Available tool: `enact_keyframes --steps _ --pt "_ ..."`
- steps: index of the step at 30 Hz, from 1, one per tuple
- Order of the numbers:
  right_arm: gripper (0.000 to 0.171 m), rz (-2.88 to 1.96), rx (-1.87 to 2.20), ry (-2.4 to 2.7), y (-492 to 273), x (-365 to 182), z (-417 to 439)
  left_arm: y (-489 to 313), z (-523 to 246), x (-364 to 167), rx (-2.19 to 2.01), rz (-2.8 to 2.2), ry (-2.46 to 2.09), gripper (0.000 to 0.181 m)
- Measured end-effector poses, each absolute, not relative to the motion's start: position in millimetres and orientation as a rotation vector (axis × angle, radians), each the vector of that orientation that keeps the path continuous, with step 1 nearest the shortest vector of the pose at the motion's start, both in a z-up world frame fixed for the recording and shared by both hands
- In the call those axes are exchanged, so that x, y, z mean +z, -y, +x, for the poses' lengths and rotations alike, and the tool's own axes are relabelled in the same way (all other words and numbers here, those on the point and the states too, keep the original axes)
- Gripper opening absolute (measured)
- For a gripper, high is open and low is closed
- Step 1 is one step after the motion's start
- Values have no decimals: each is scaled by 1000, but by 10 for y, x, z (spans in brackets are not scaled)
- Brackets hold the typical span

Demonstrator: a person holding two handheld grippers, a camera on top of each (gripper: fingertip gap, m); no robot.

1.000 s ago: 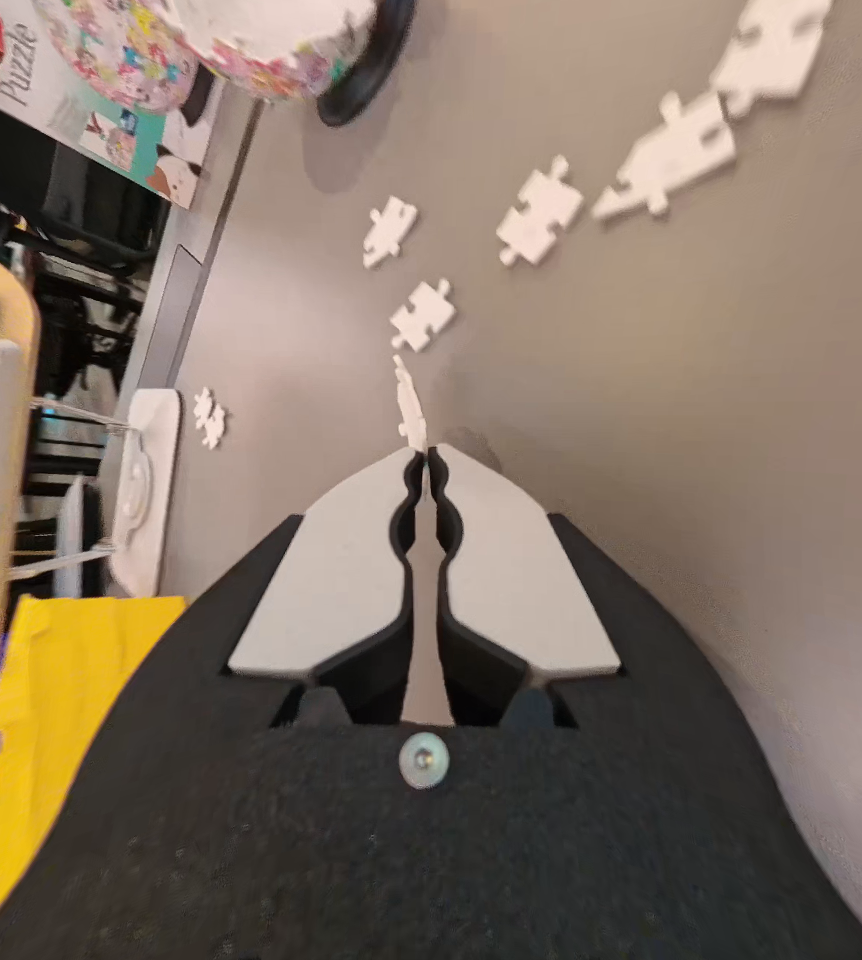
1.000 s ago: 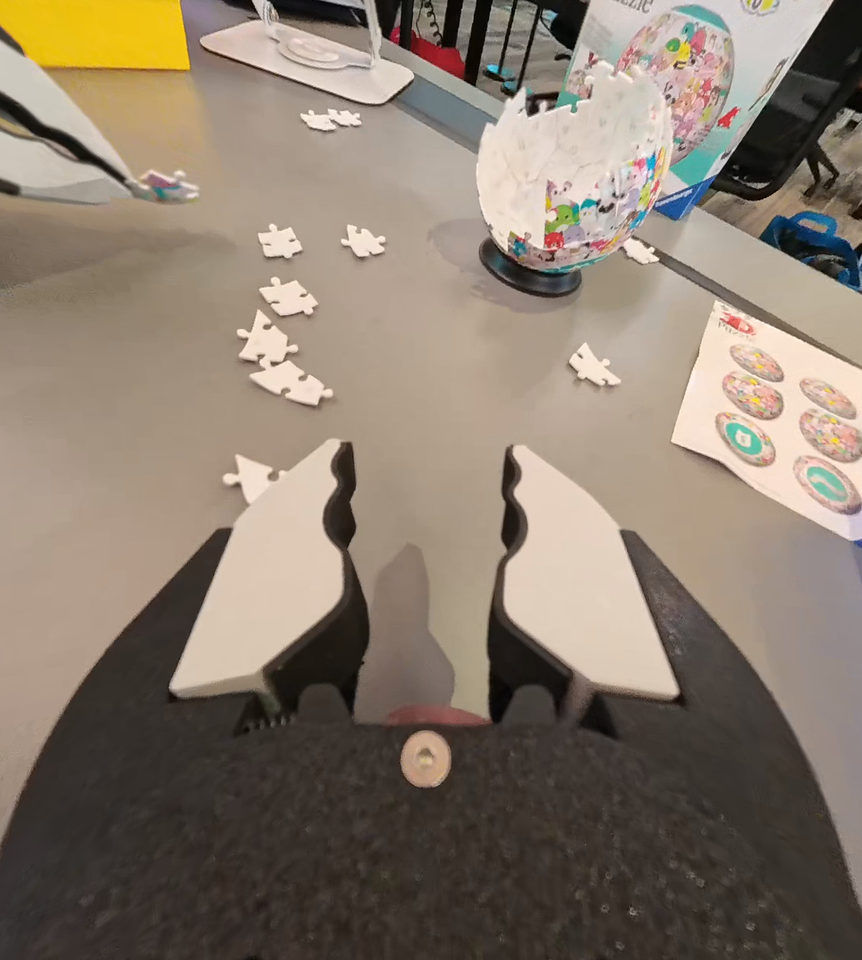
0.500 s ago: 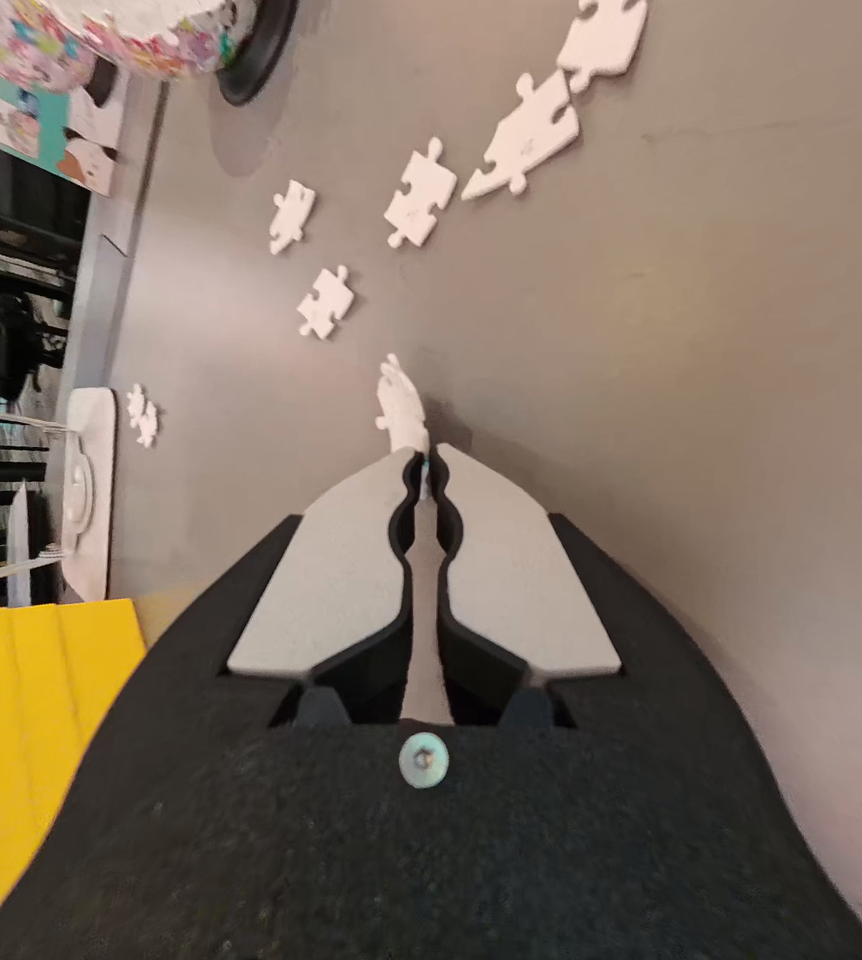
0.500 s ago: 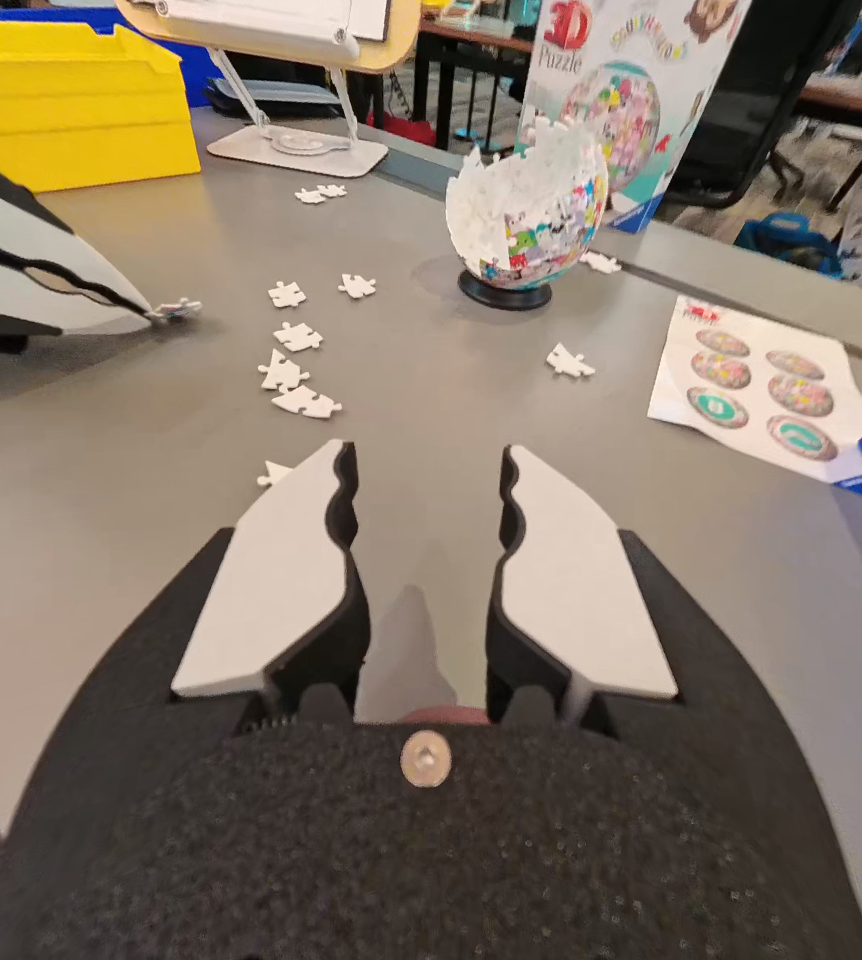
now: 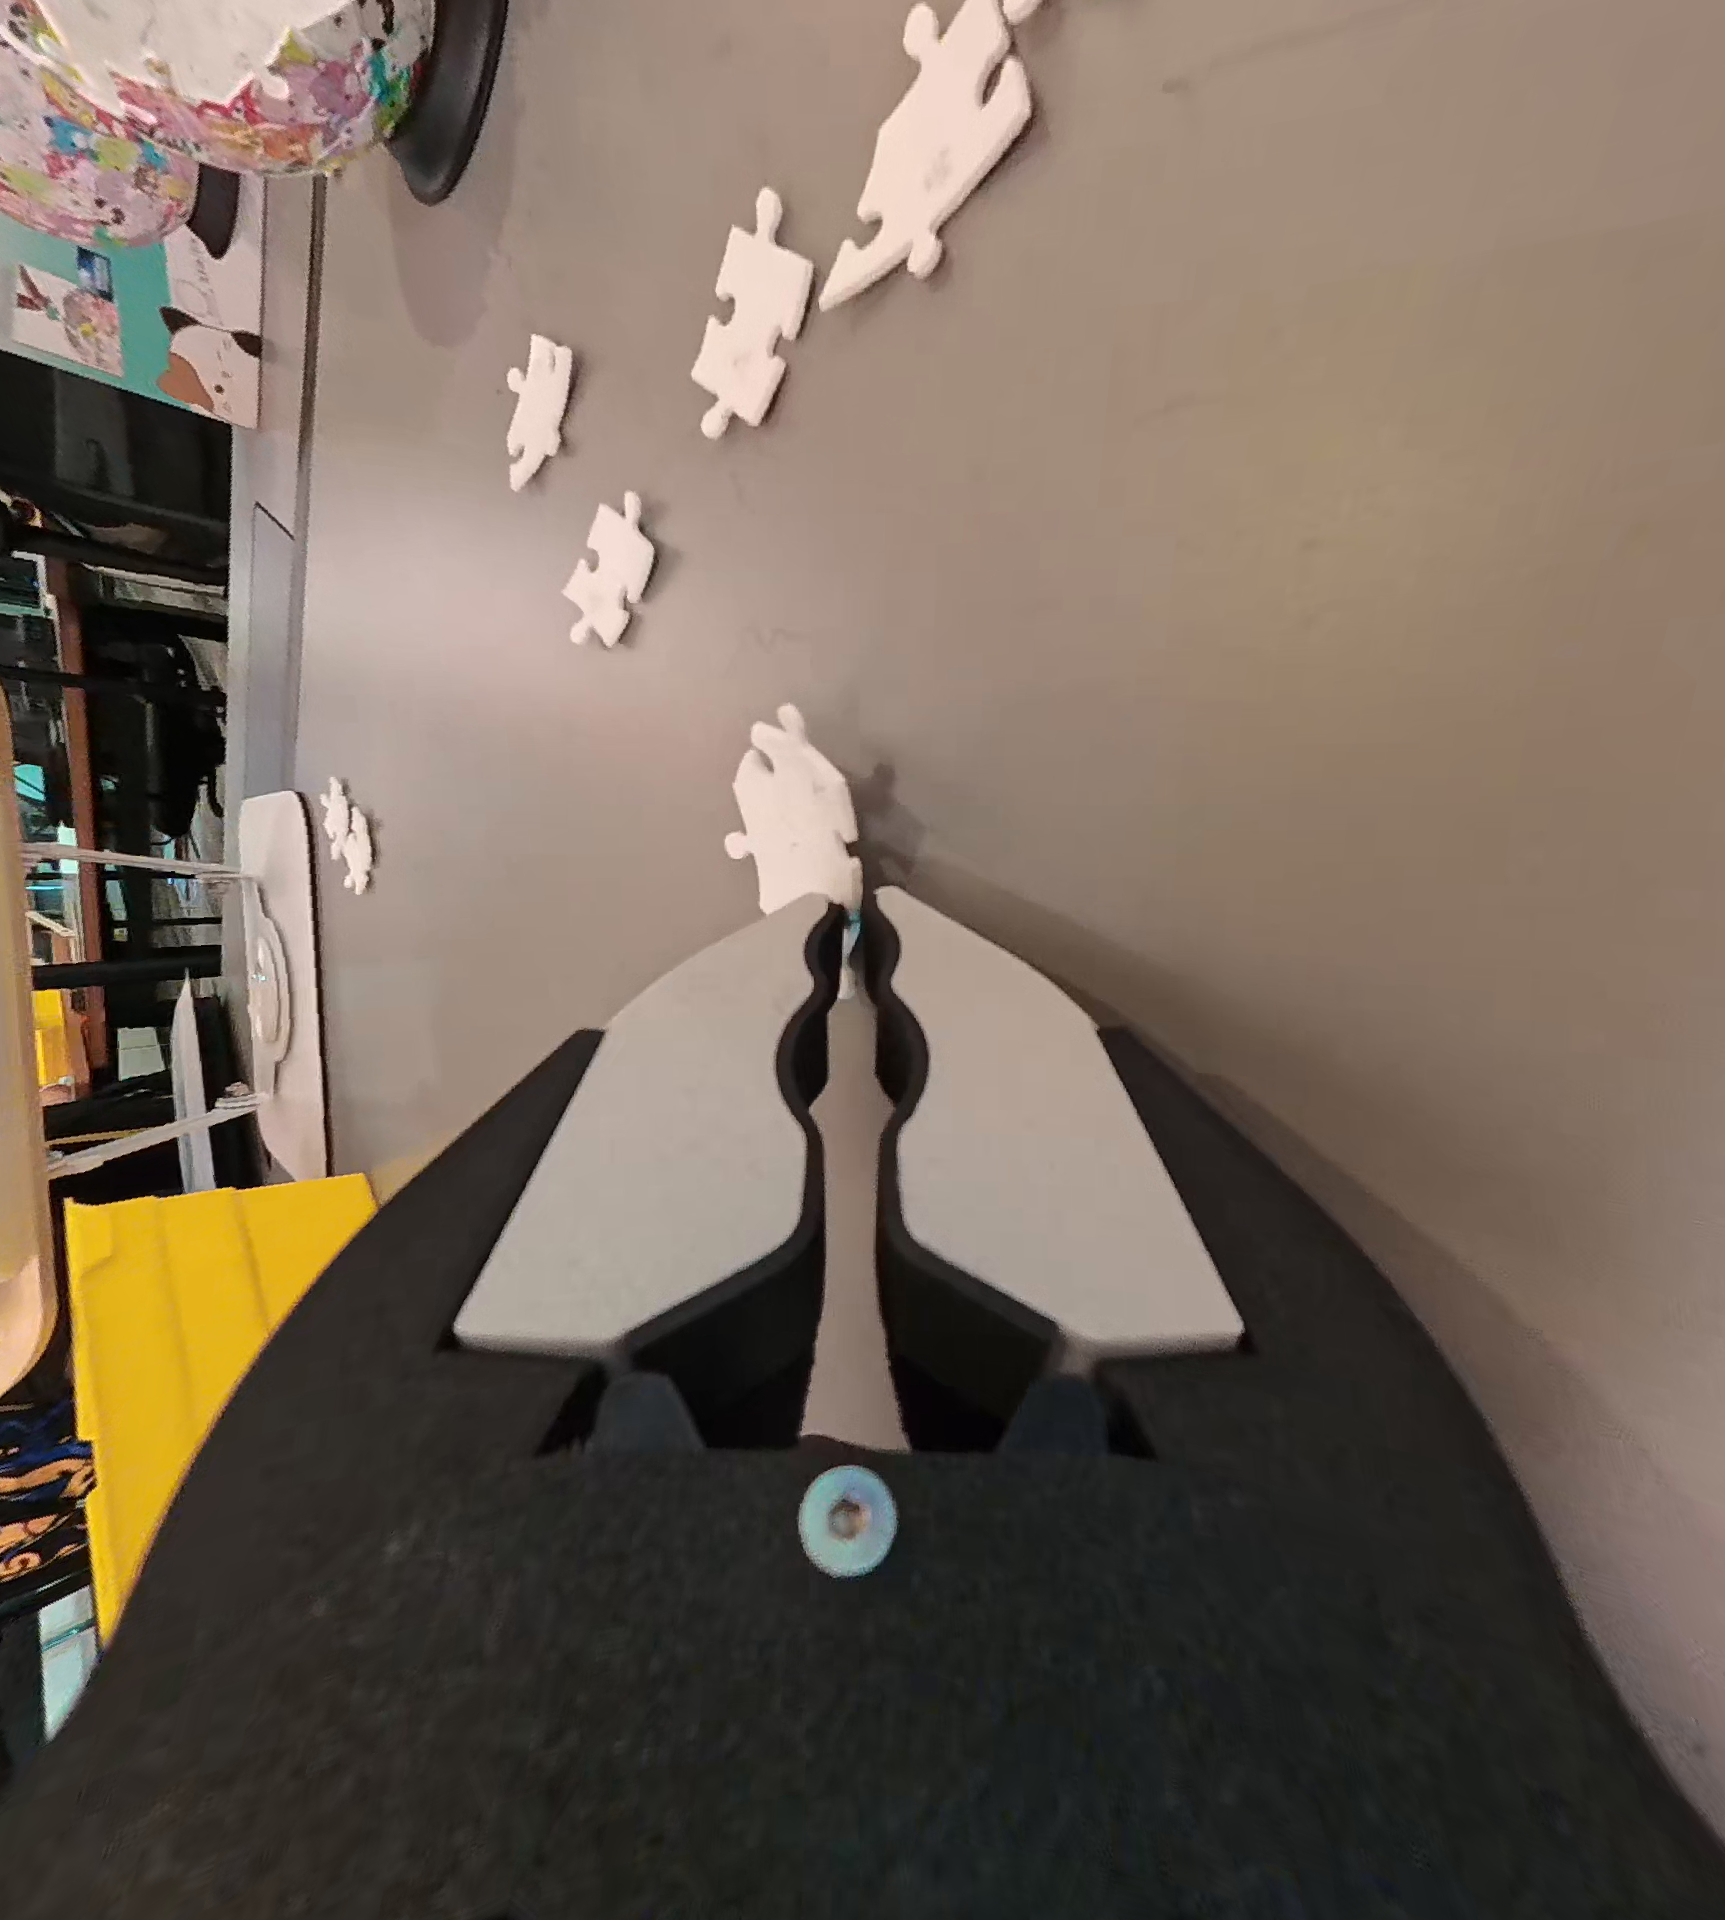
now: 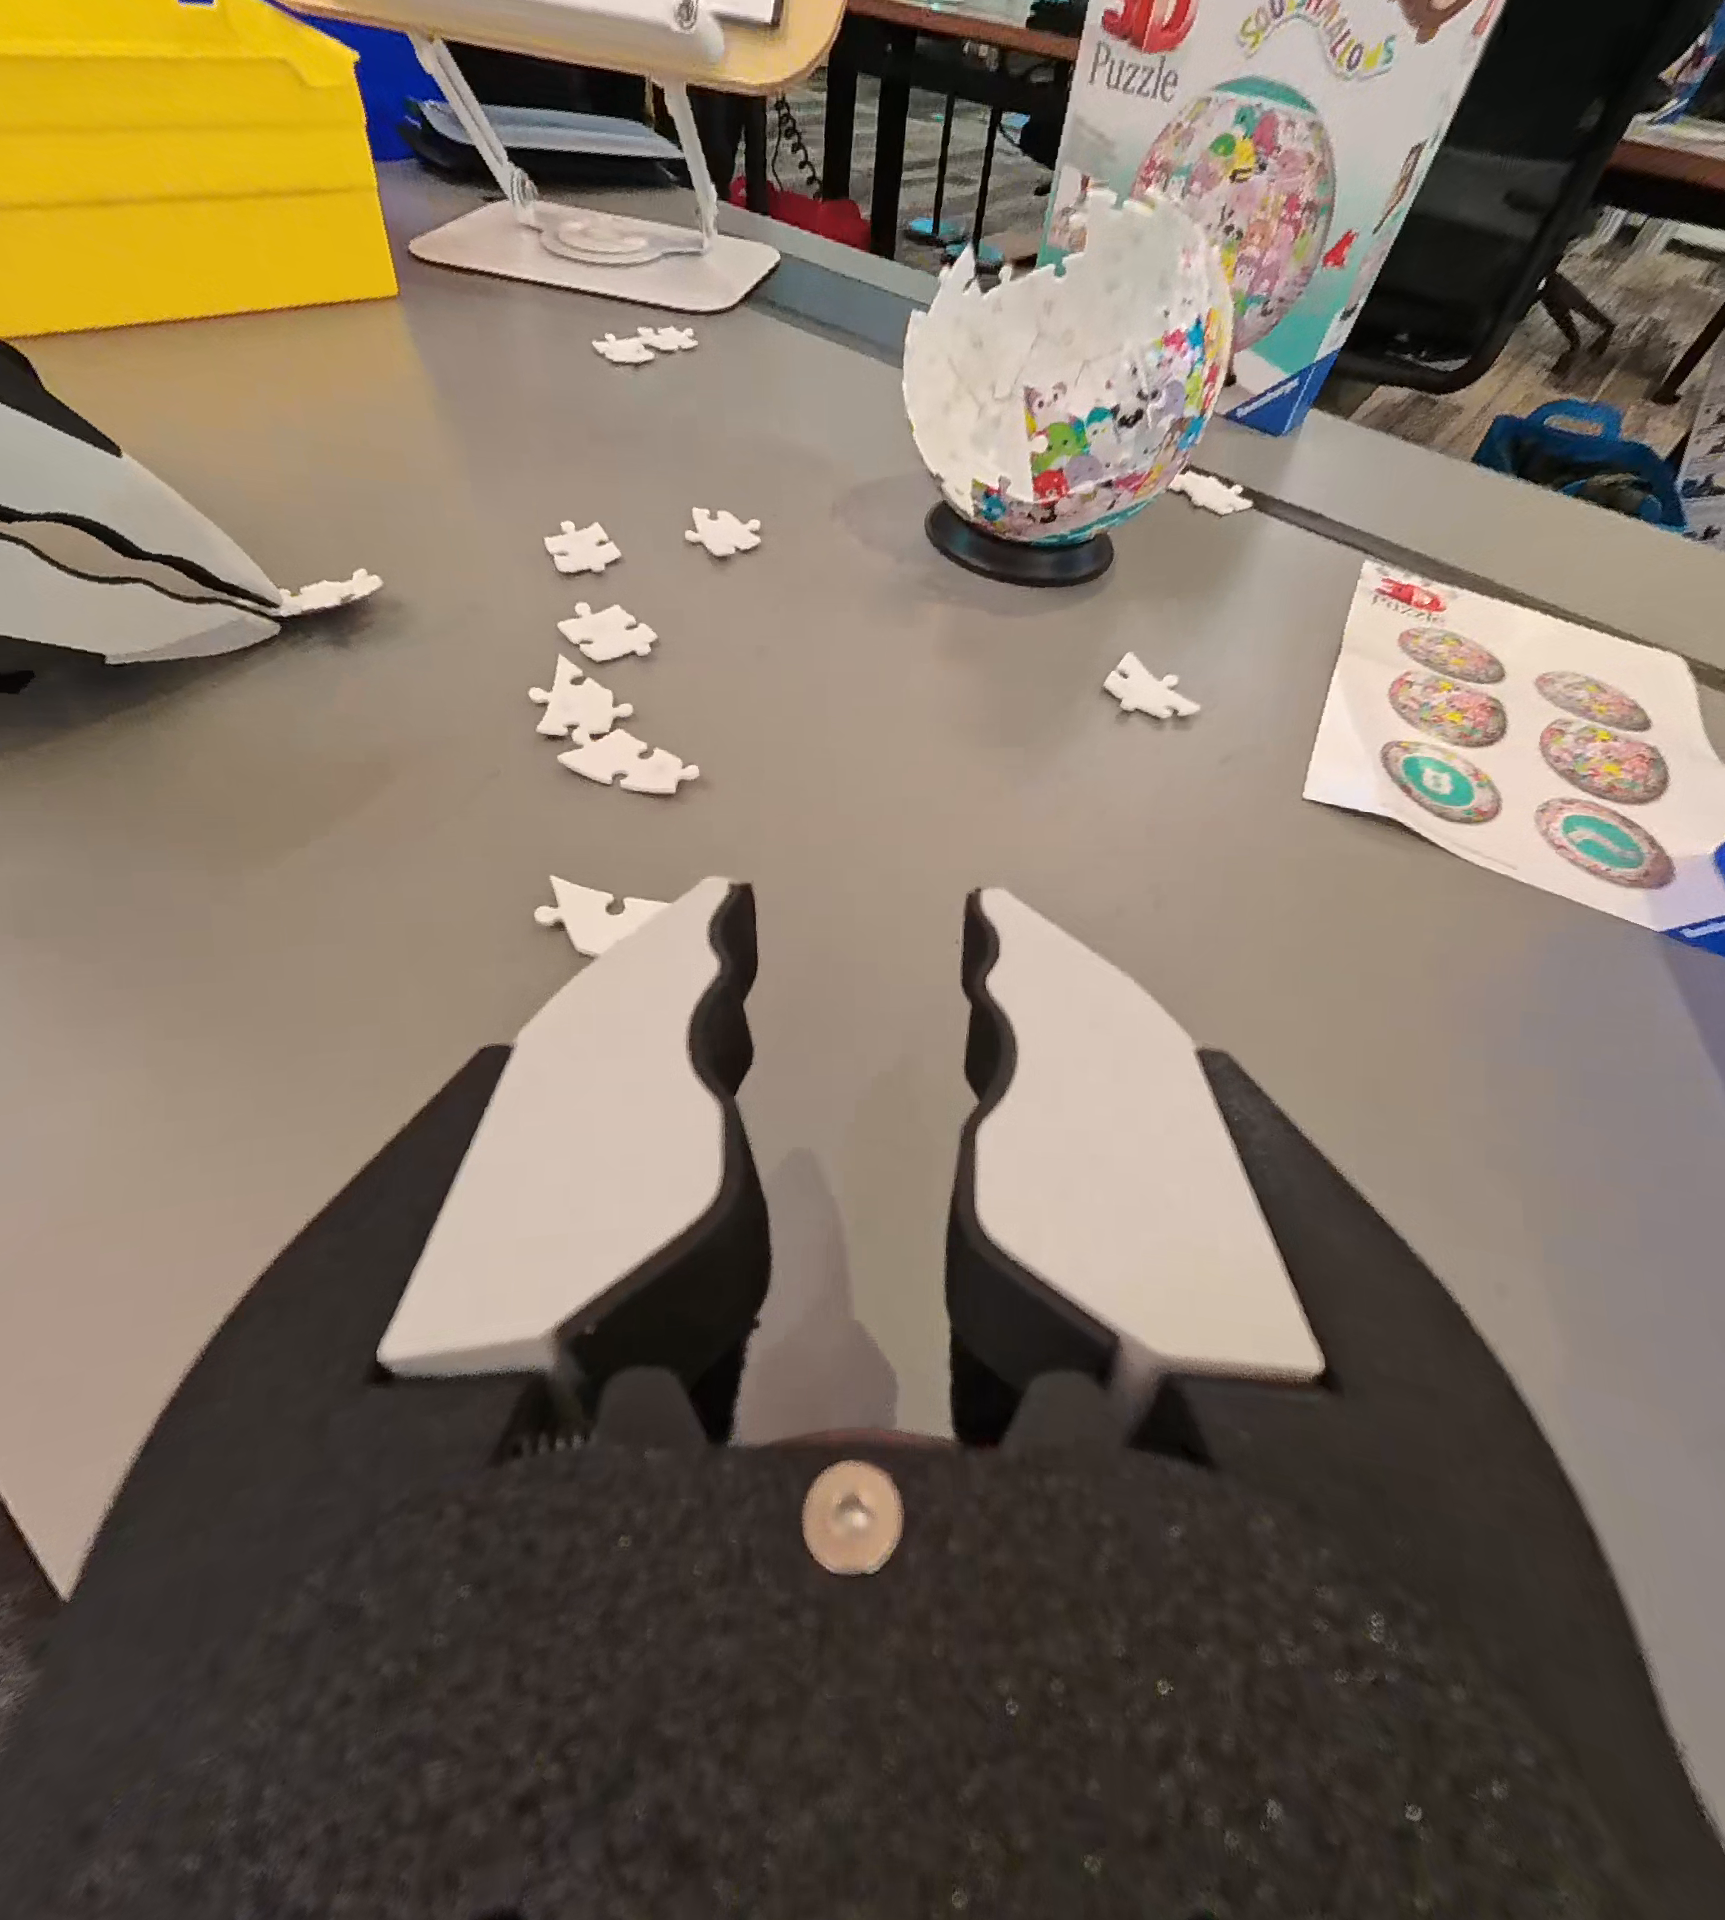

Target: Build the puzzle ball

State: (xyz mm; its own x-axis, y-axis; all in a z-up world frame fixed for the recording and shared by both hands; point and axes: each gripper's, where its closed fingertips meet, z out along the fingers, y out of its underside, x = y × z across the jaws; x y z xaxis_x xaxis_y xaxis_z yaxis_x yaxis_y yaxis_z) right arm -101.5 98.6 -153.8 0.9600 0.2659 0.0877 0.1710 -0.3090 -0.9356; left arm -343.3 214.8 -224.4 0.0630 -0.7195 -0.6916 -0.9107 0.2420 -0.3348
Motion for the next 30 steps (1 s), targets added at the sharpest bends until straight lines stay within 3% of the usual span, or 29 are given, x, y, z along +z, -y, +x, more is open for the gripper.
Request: enact_keyframes --steps 10,30 --pt "39 -2065 105 350 -1062 -1872 -1087 -2130 -3453 -2244 289 -1518 -1677 3" --pt "40 -2127 119 404 -1082 -1971 -1160 -2132 -3487 -2230 242 -1568 -1630 5"
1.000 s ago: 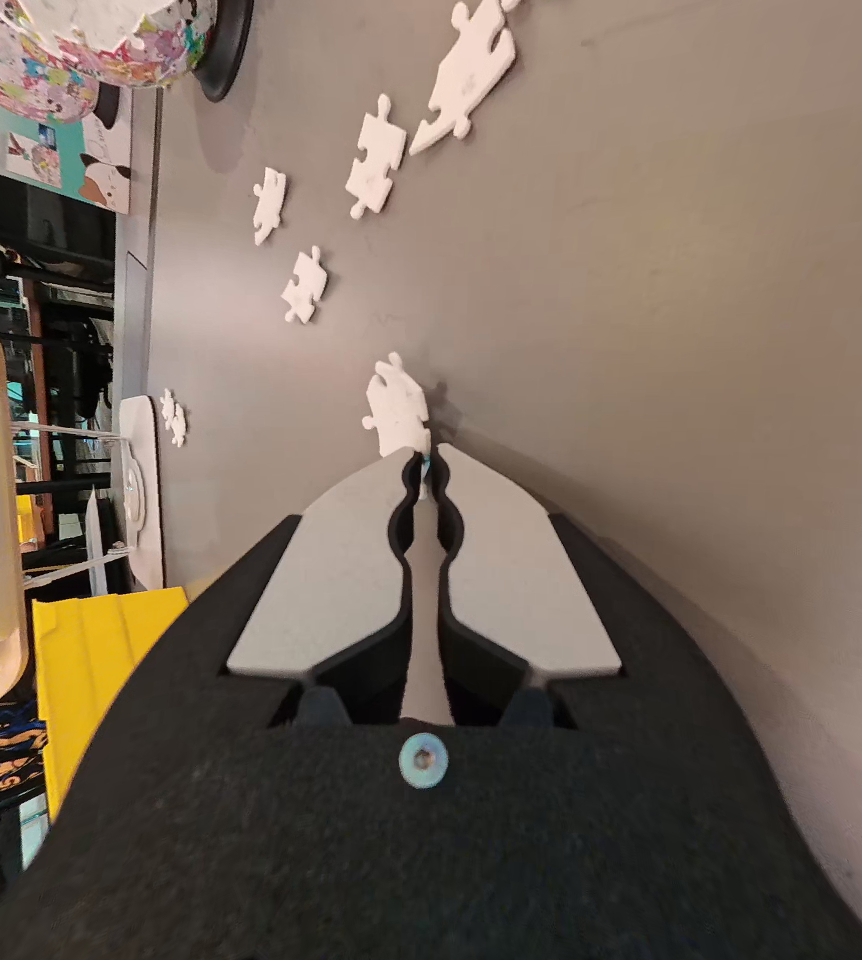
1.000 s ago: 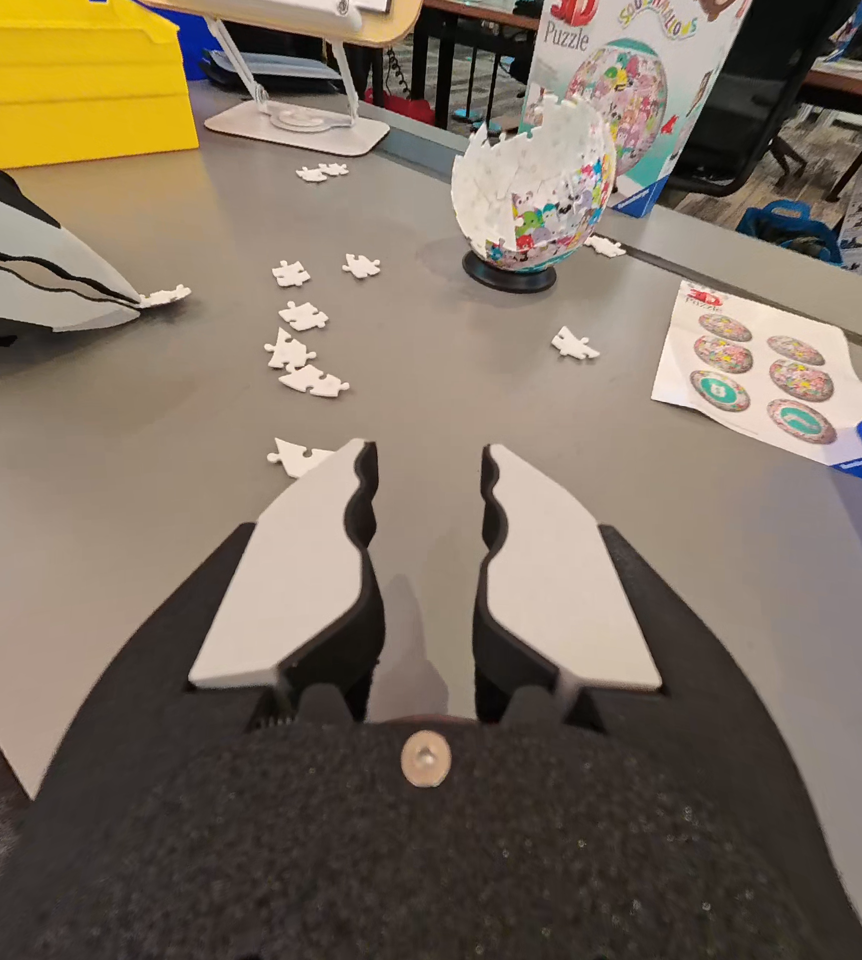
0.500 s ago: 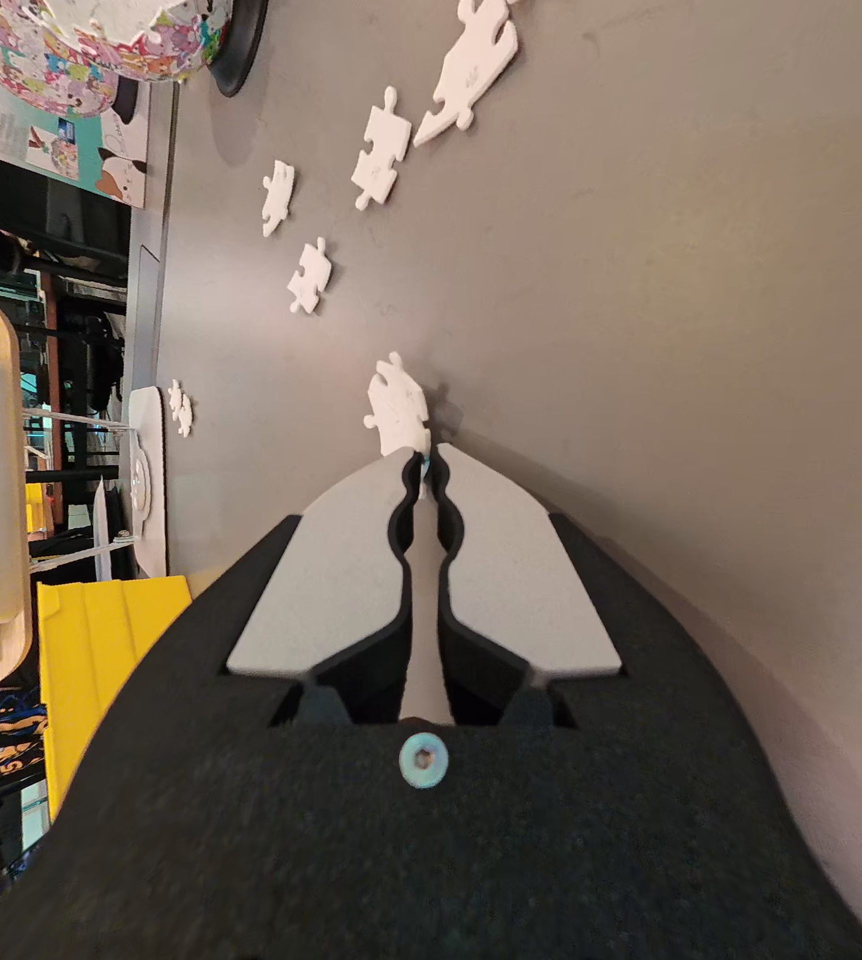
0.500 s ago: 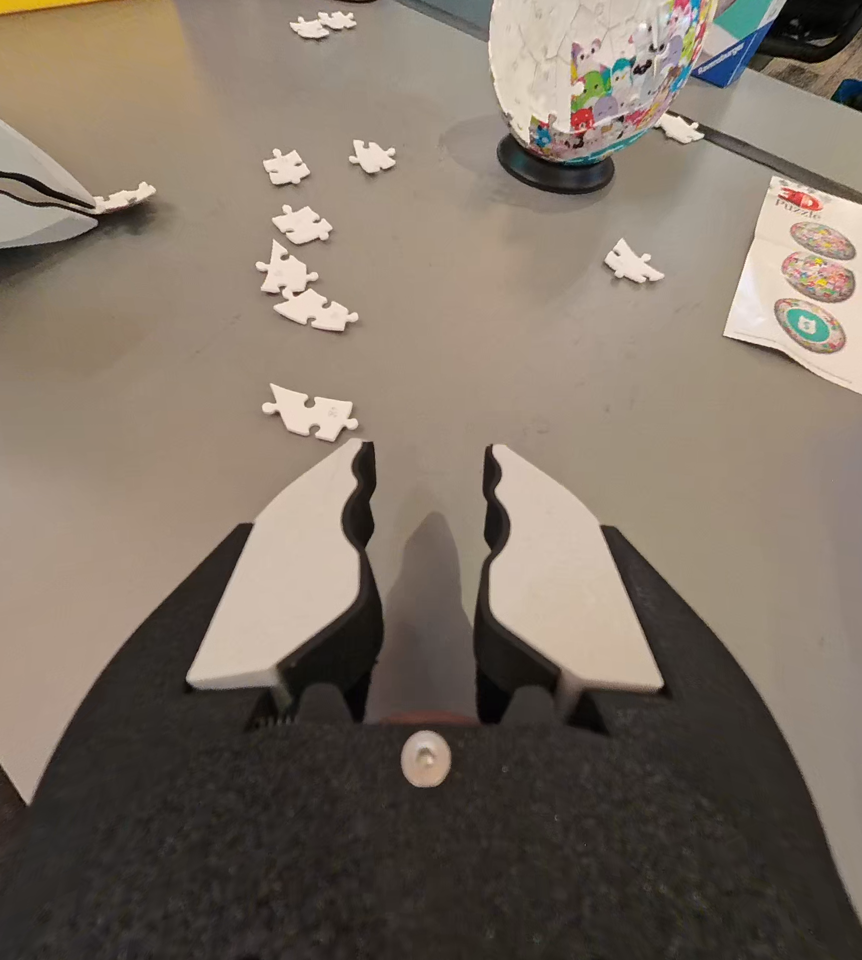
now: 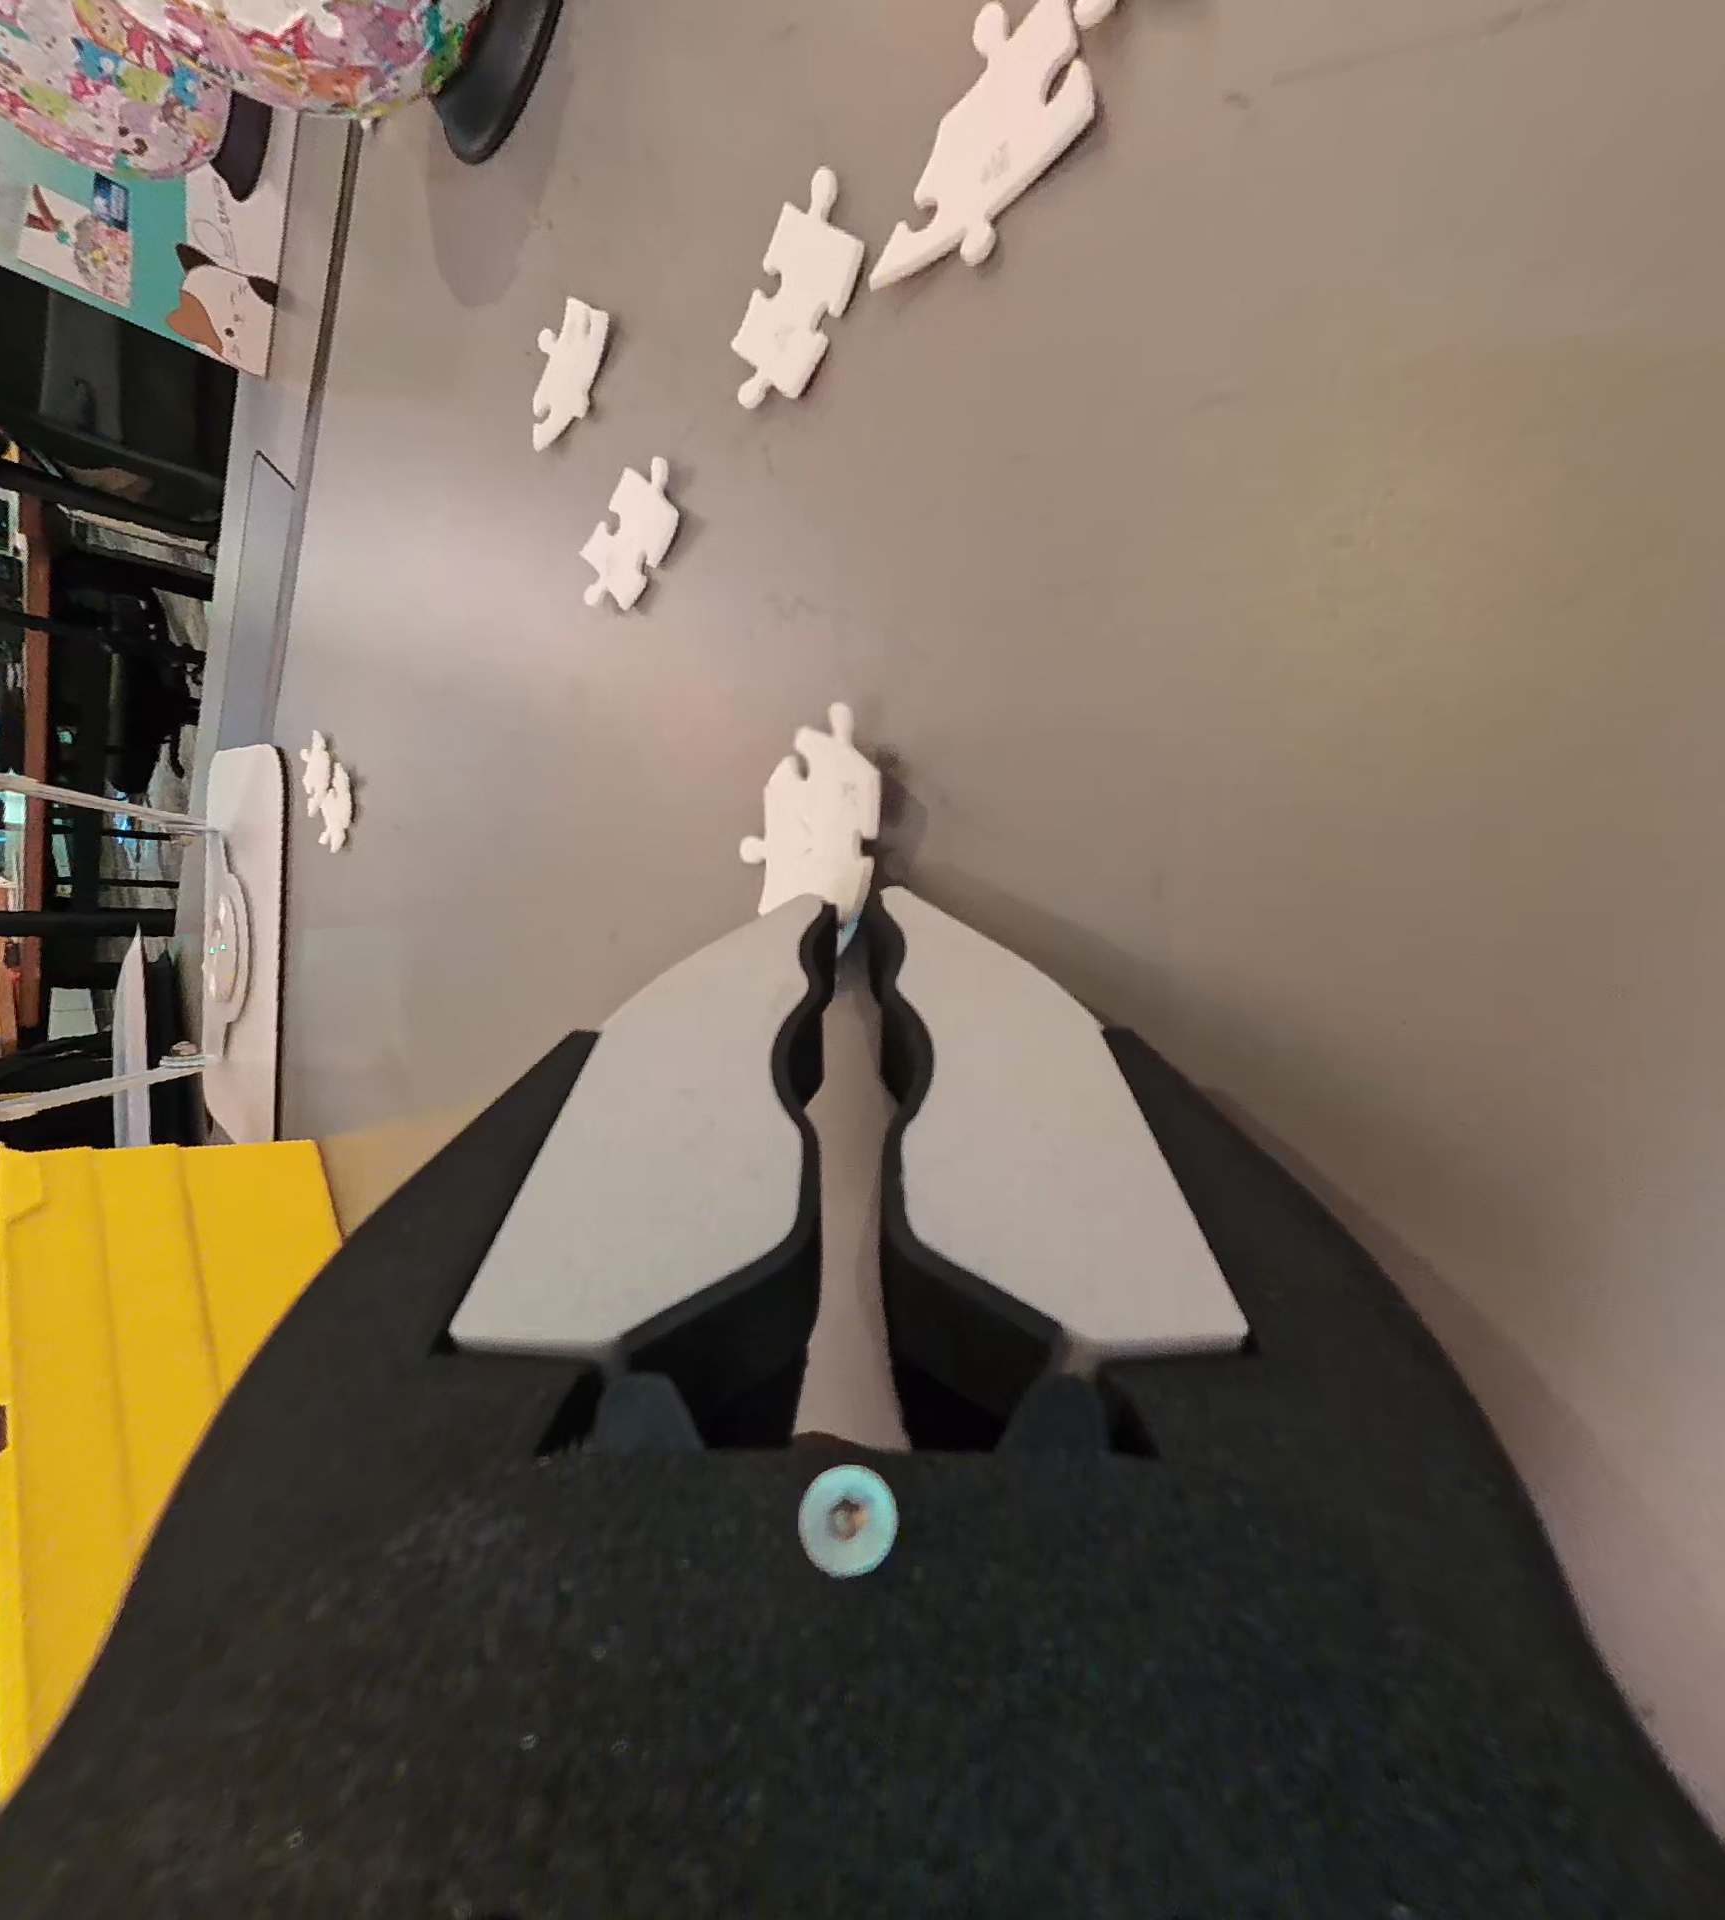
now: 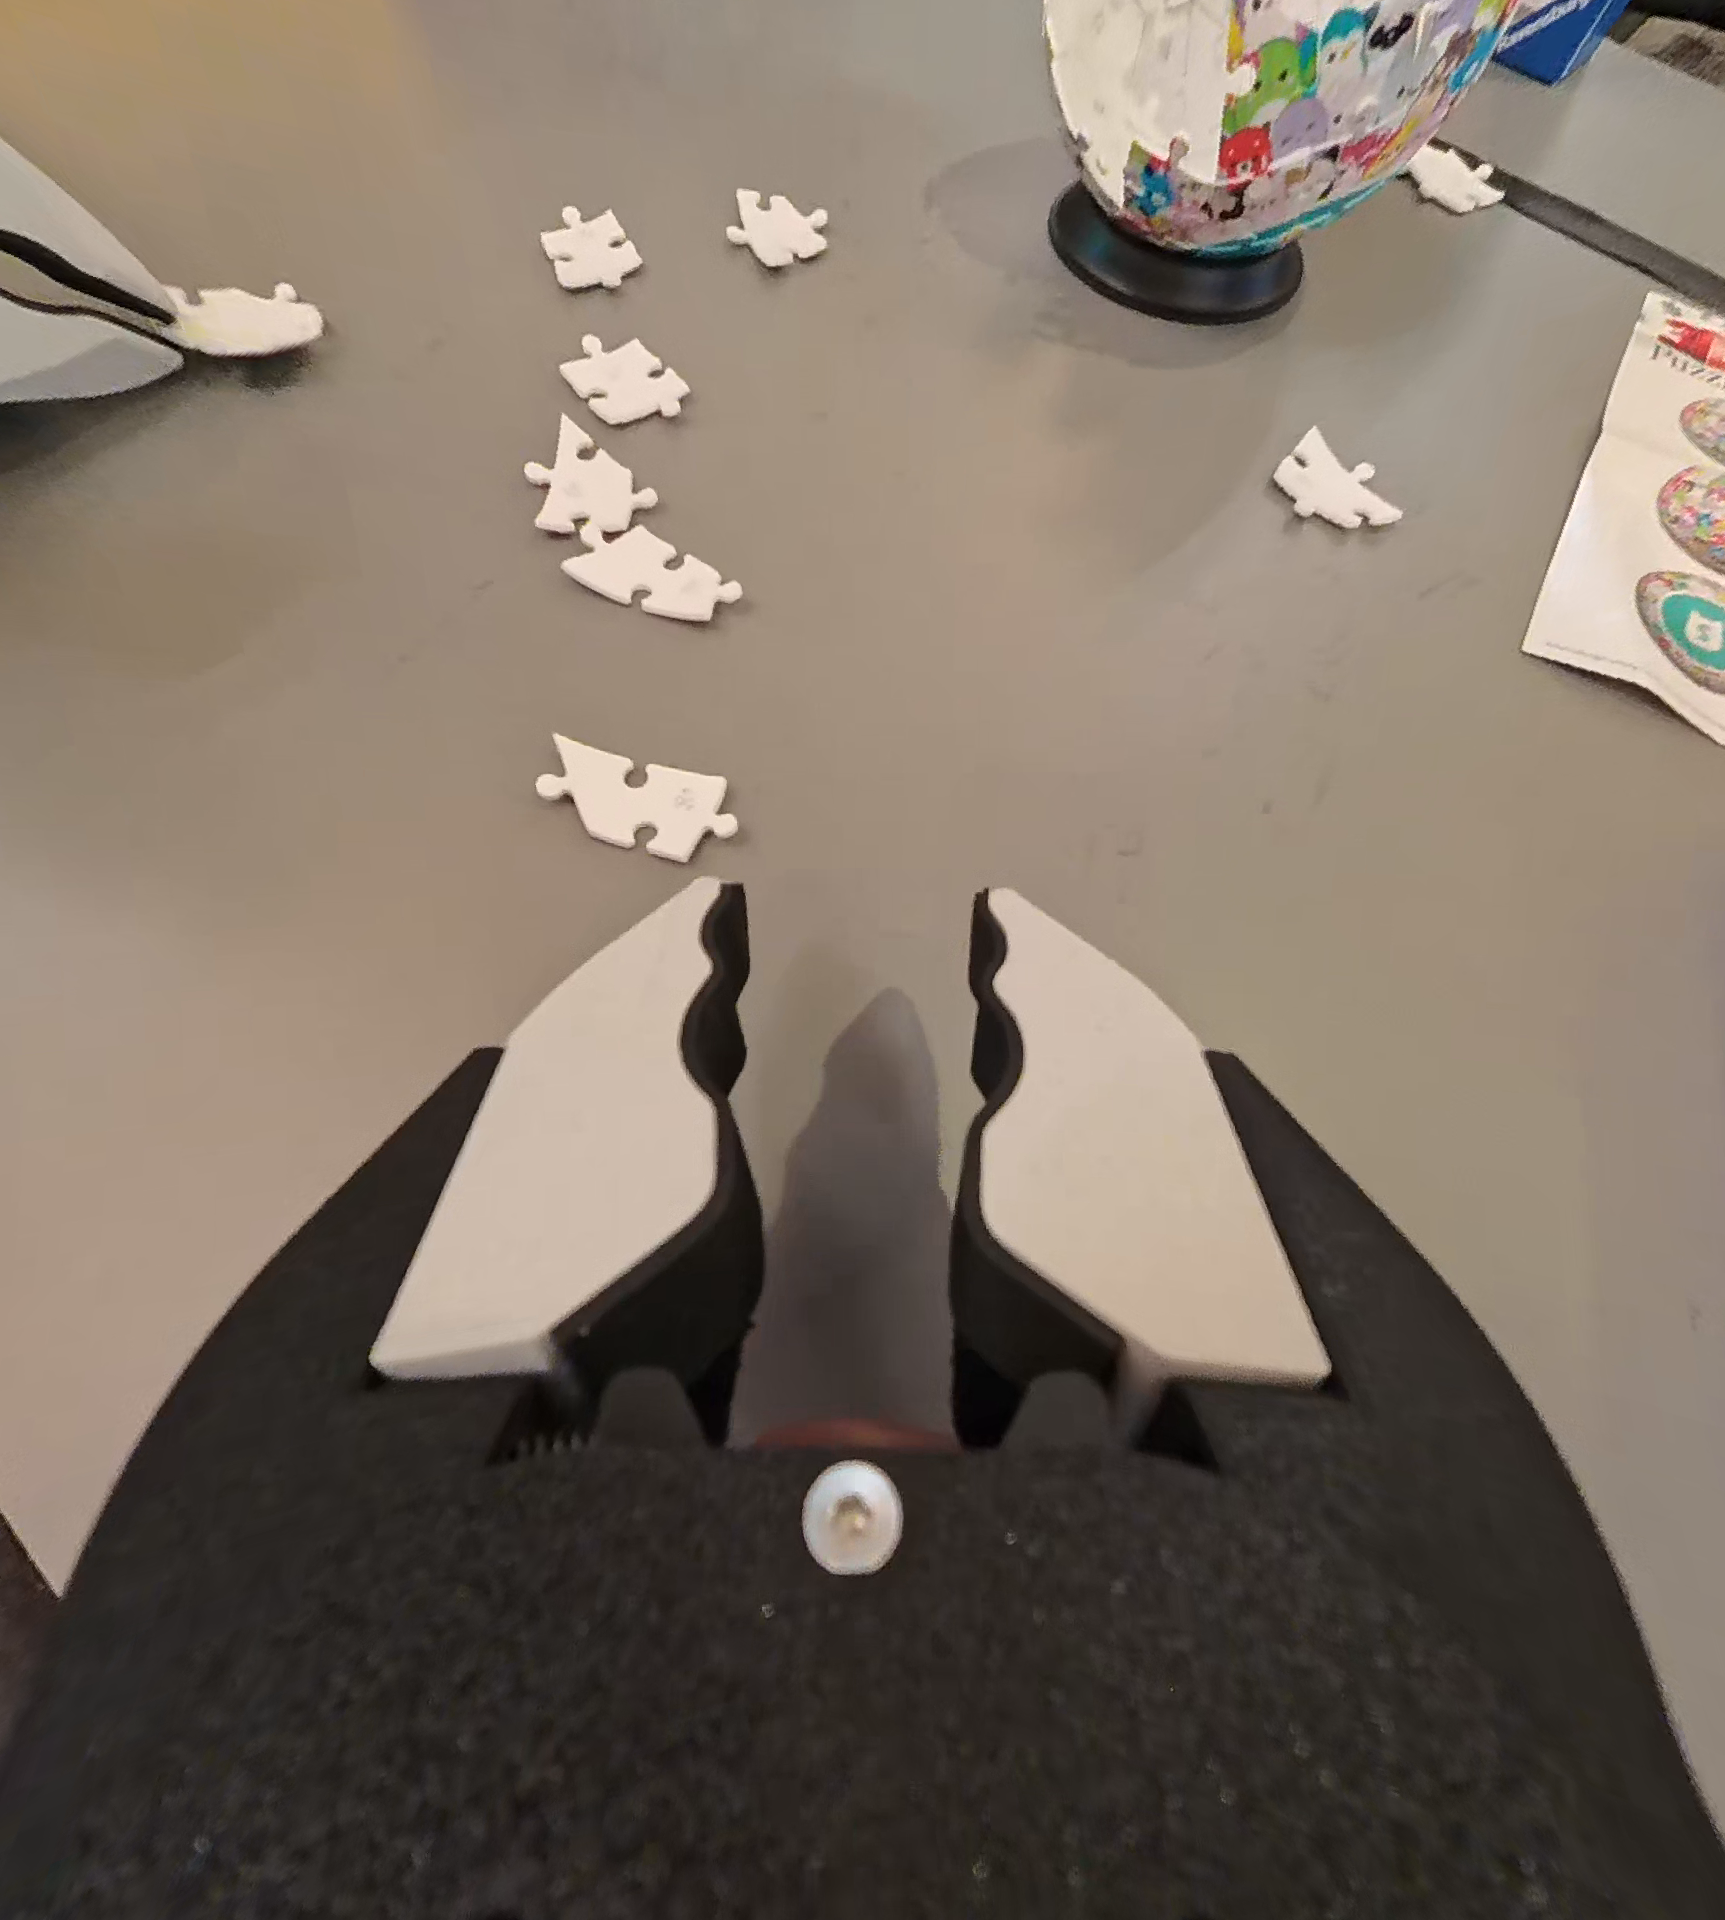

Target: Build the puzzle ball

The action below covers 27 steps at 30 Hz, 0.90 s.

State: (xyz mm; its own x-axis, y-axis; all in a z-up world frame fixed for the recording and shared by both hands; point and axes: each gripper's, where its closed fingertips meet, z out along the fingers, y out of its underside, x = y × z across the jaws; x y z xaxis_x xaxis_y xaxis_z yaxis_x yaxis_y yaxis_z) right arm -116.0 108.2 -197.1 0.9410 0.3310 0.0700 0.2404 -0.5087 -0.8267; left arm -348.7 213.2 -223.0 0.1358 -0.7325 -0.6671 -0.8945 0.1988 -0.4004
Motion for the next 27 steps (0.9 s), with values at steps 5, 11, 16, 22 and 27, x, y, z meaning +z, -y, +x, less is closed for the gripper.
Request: enact_keyframes --steps 5,11,16,22,27 --pt "40 -2091 109 385 -1085 -1907 -1145 -2097 -3447 -2218 245 -1540 -1639 7" --pt "40 -1810 21 404 -1098 -1427 -1130 -2066 -3412 -2183 168 -1581 -1604 20" --pt "40 -1844 55 329 -1064 -1451 -1017 -2033 -3401 -2184 111 -1614 -1594 20" --pt "40 -1838 64 282 -1080 -1395 -922 -1996 -3361 -2188 95 -1605 -1617 22" --pt "39 -1821 102 283 -1133 -1322 -908 -2018 -3314 -2192 59 -1617 -1621 22"
